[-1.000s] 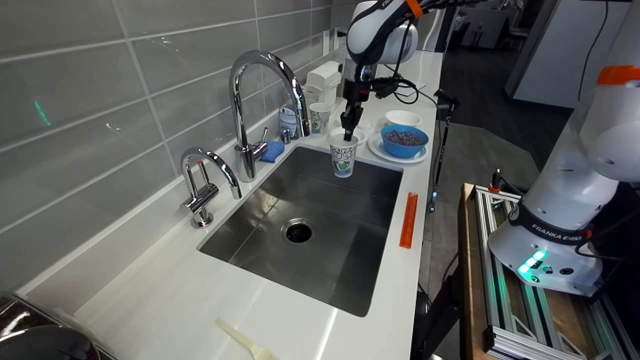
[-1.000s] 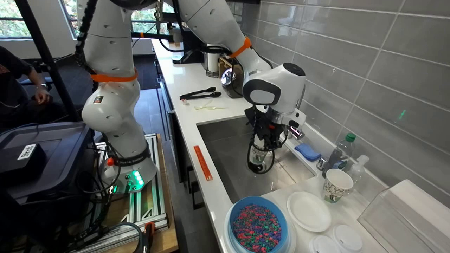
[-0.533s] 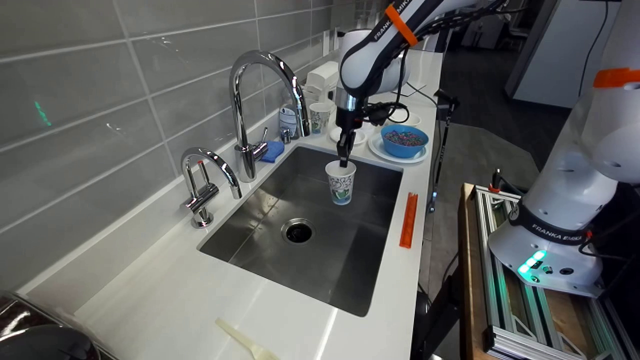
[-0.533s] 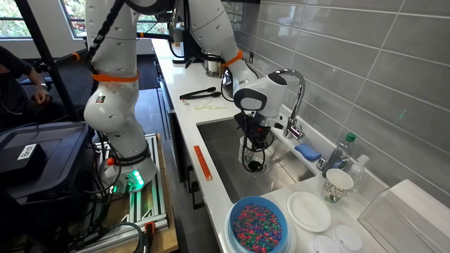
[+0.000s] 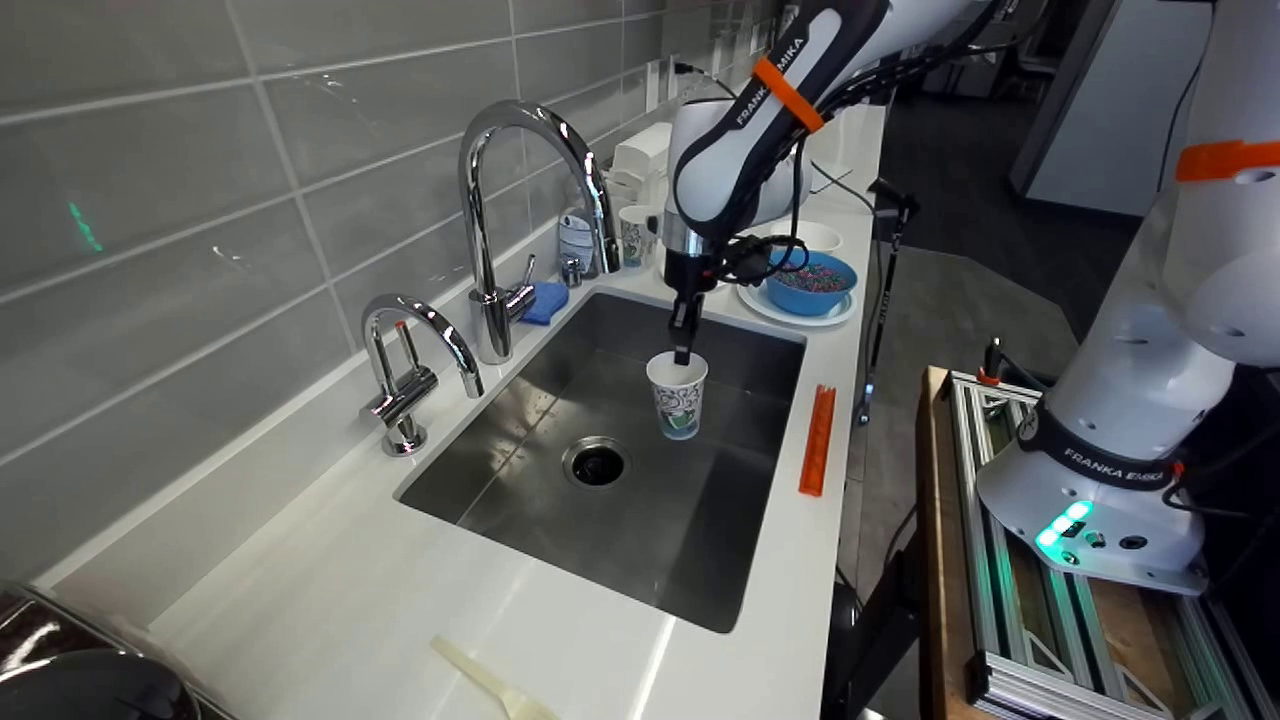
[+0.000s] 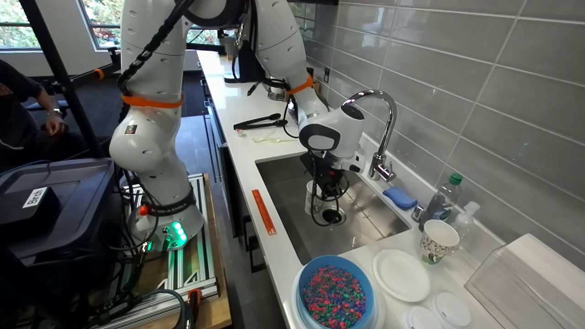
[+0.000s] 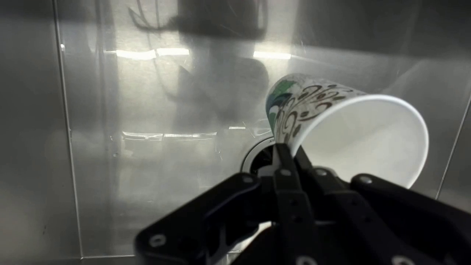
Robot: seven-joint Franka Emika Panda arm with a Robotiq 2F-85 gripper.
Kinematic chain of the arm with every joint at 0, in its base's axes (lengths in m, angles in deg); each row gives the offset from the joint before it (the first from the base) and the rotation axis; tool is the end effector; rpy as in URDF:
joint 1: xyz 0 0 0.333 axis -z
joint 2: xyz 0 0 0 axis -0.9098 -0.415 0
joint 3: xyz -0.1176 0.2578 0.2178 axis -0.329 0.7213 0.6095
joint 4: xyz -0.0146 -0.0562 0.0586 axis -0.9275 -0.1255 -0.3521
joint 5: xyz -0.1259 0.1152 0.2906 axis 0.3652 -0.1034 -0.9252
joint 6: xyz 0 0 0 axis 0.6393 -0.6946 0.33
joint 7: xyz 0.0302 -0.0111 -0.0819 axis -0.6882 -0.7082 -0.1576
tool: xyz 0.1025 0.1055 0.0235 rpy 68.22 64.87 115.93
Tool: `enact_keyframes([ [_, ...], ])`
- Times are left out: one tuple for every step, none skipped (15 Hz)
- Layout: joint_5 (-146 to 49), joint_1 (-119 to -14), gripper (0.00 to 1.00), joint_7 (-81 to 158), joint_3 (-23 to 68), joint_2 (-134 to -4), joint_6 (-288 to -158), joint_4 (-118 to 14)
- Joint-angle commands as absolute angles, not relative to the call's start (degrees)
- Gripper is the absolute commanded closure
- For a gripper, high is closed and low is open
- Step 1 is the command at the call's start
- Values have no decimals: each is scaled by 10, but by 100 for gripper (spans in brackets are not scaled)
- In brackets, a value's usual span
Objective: Put the cup in the sink and turn on the tap
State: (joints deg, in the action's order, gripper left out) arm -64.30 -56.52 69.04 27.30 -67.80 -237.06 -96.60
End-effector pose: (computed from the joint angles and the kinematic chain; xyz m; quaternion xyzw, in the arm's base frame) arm 0.4713 -0.0661 0.2493 -0.9961 -0.0590 0.0143 0.0634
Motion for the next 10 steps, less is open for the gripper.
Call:
enact_keyframes([
  [-633, -565, 99, 681, 276, -686, -2372, -962],
  [-633, -569, 99, 680, 280, -696, -2383, -962],
  [-631, -574, 99, 675, 282, -703, -2396, -964],
  [-631, -576, 99, 674, 286, -708, -2403, -965],
  [-634, -576, 99, 675, 291, -712, -2414, -967],
  [-643, -573, 99, 680, 298, -720, -2426, -966],
  [-649, -570, 99, 683, 306, -725, -2437, -968],
  [-651, -567, 99, 684, 313, -734, -2445, -966],
  [-650, -566, 99, 682, 318, -743, -2453, -964],
  [-645, -567, 99, 678, 321, -751, -2460, -963],
])
